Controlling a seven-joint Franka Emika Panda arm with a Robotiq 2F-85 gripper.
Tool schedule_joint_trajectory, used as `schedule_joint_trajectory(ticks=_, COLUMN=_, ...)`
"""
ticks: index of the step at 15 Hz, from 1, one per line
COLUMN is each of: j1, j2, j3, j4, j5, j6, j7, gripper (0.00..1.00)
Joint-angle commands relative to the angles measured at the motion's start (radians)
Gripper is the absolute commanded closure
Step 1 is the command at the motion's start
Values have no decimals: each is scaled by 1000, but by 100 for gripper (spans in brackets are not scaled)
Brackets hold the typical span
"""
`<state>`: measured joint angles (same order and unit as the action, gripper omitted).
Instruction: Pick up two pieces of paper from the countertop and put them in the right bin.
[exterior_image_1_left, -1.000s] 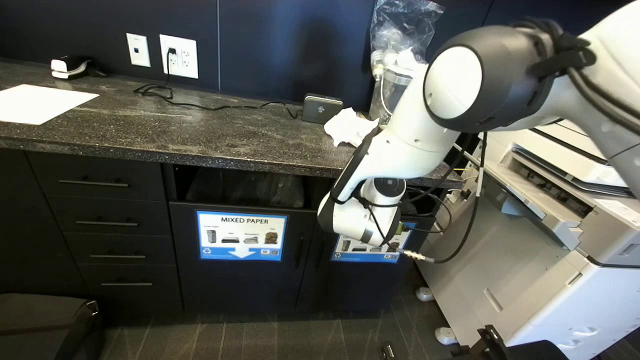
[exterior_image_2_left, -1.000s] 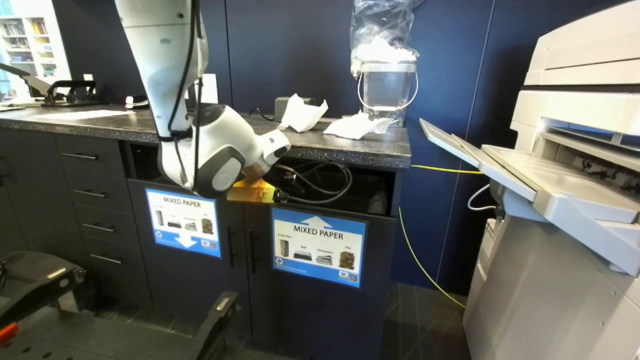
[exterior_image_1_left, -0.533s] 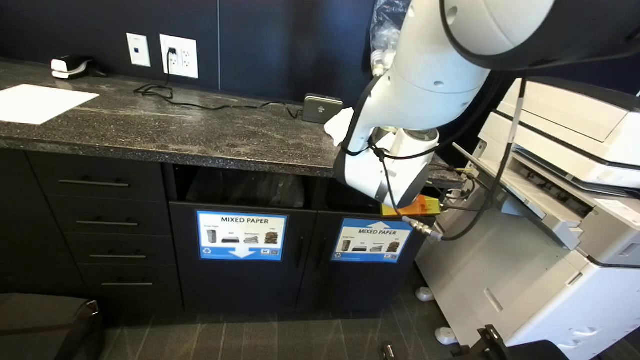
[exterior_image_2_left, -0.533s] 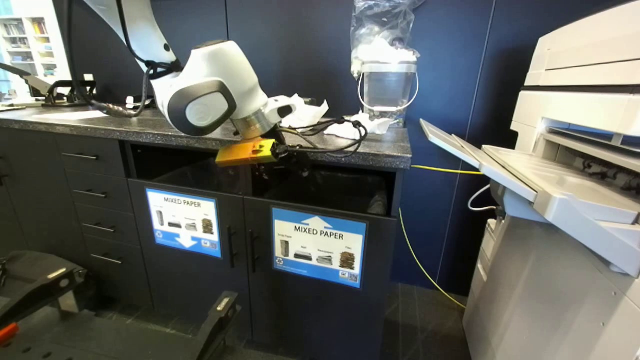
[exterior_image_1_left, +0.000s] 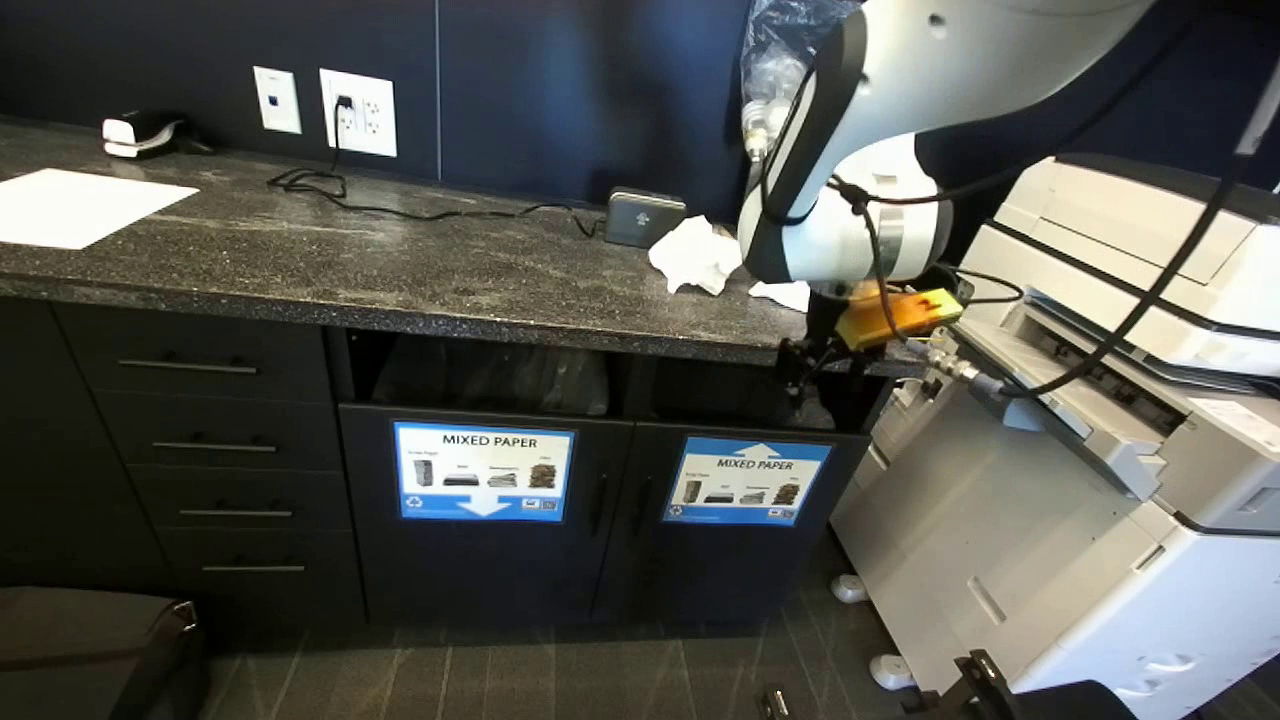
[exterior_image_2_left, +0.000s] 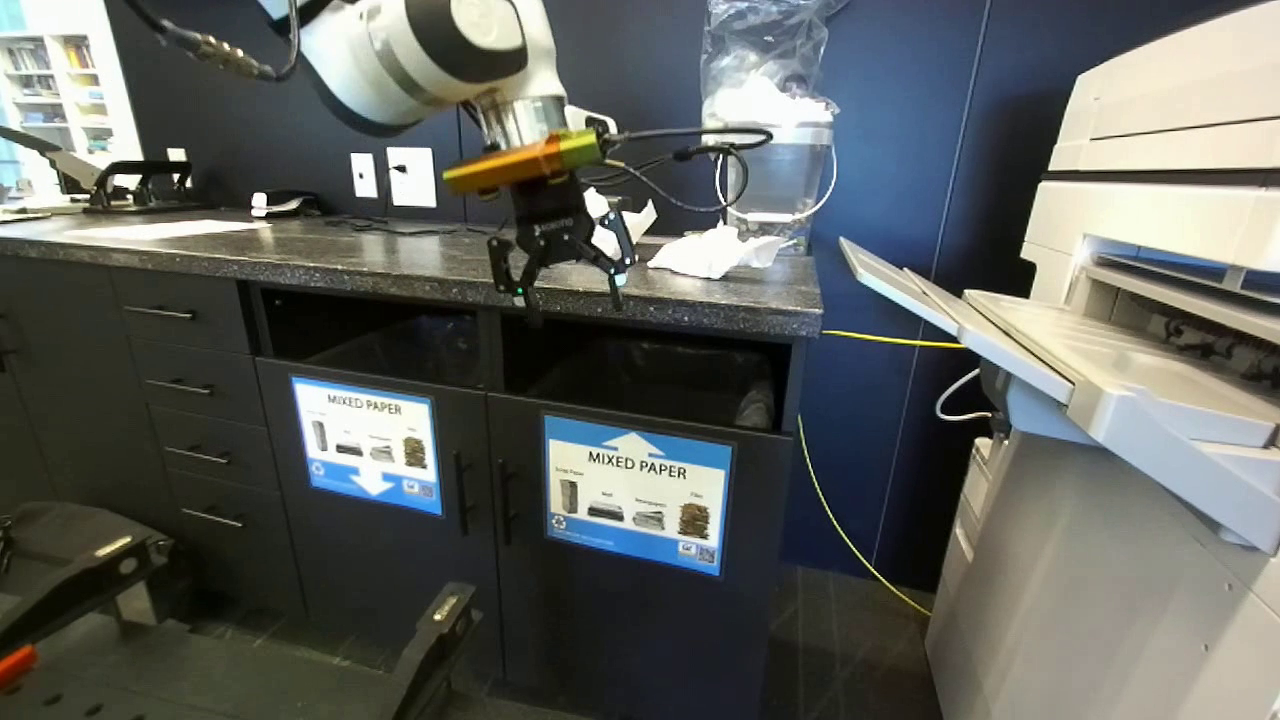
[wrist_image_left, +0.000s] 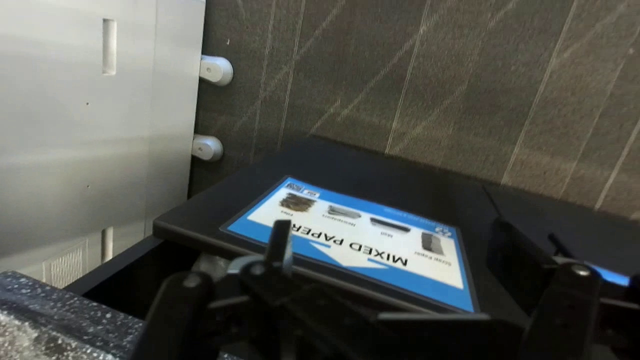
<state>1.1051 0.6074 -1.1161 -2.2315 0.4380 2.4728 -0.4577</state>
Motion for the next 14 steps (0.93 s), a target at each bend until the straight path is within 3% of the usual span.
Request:
schedule_joint_trajectory(ticks=1, j1=14, j2=-204, j3=-64, j4=80, j5=-277, j6=-259, j7=71, gripper=0)
schedule_joint_trajectory(ticks=3, j1=-23, j2=-320, j3=-29, j4=145, j5=-439, j6=-412, j7=160, gripper=0)
schedule_joint_trajectory(ticks=6, j1=-139, j2=-489, j3=111, j4=257, j5=-611, j6=-661, j7=294, gripper=0)
schedule_joint_trajectory(ticks=7, j1=-19, j2=-455, j3=-22, j4=294, j5=-543, j6=-741, j7=259, gripper=0)
schedule_joint_trajectory(ticks=8, j1=-21, j2=-528, j3=-4, j4=325, j5=-572, j6=-825, j7=313, gripper=0)
schedule_joint_trajectory(ticks=9, j1=-189, j2=-625, j3=190, j4=364, j5=-636, j6=-904, j7=397, gripper=0)
schedule_joint_trajectory(ticks=10, j1=-221, j2=-670, j3=231, j4=385, j5=-654, j6=-960, j7=444, gripper=0)
schedule_joint_trajectory(ticks=14, j1=-483, j2=-889, j3=537, j4=355, j5=-679, j6=-1068, j7=675, gripper=0)
